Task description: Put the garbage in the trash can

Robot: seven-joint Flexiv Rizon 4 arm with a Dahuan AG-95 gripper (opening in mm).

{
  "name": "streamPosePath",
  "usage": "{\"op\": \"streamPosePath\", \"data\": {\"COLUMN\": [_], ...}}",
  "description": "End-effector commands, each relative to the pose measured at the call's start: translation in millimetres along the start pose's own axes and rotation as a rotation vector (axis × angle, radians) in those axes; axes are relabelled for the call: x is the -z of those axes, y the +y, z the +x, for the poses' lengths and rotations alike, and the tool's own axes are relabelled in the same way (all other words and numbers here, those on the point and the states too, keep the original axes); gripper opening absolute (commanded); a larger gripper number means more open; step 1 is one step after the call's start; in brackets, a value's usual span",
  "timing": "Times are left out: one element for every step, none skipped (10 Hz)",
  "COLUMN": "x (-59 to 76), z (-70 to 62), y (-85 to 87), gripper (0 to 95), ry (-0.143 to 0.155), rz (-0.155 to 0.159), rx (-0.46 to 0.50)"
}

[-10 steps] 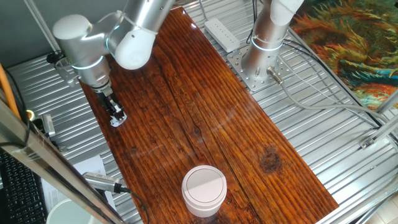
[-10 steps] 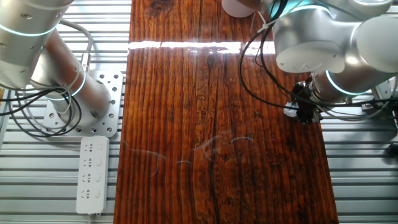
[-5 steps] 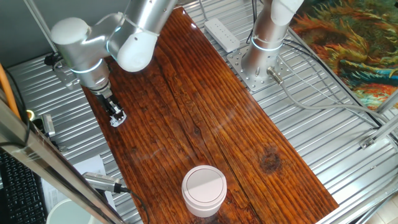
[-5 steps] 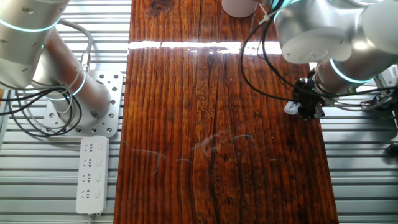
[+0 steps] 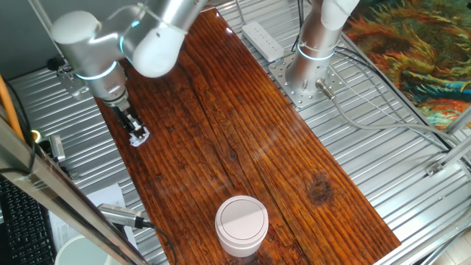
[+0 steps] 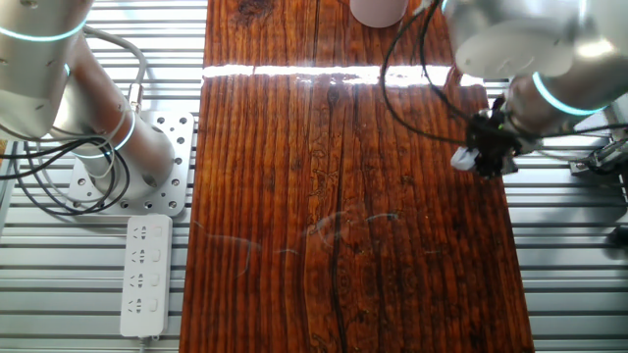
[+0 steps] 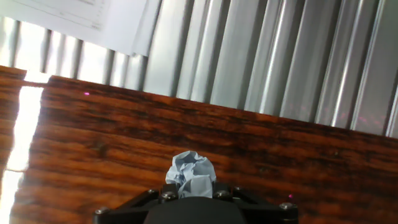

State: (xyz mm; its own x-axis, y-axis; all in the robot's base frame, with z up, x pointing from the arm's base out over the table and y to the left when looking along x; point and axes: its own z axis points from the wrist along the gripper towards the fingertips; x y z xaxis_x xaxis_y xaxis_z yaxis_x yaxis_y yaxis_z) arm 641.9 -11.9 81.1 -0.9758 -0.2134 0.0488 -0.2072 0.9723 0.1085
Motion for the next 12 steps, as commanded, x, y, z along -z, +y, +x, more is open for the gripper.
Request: {"op": "streamPosePath", "data": {"x": [17.4, 22.4, 26.5, 30.0, 32.1, 32.5, 32.5, 32.7, 32.7, 32.7, 32.7, 32.7], "z": [8.9, 13.1, 16.8, 19.7, 22.0, 22.8, 23.4, 23.1, 23.1, 23.1, 23.1, 23.1], "y": [21.9, 32.8, 41.0, 46.3, 50.6, 52.3, 53.7, 52.9, 52.9, 52.9, 52.9, 52.9], "gripper": [0.0, 0.0, 0.0, 0.0, 0.0, 0.0, 0.0, 0.0, 0.0, 0.0, 0.0, 0.0], "ry": [0.018, 0.025, 0.029, 0.033, 0.037, 0.039, 0.043, 0.041, 0.043, 0.043, 0.049, 0.065], "rz": [-0.023, -0.03, -0.028, -0.042, -0.064, -0.069, -0.058, -0.051, -0.04, -0.033, -0.036, -0.048], "rx": [-0.023, -0.022, -0.018, -0.022, -0.032, -0.032, -0.036, -0.05, -0.043, -0.015, 0.018, 0.064]}}
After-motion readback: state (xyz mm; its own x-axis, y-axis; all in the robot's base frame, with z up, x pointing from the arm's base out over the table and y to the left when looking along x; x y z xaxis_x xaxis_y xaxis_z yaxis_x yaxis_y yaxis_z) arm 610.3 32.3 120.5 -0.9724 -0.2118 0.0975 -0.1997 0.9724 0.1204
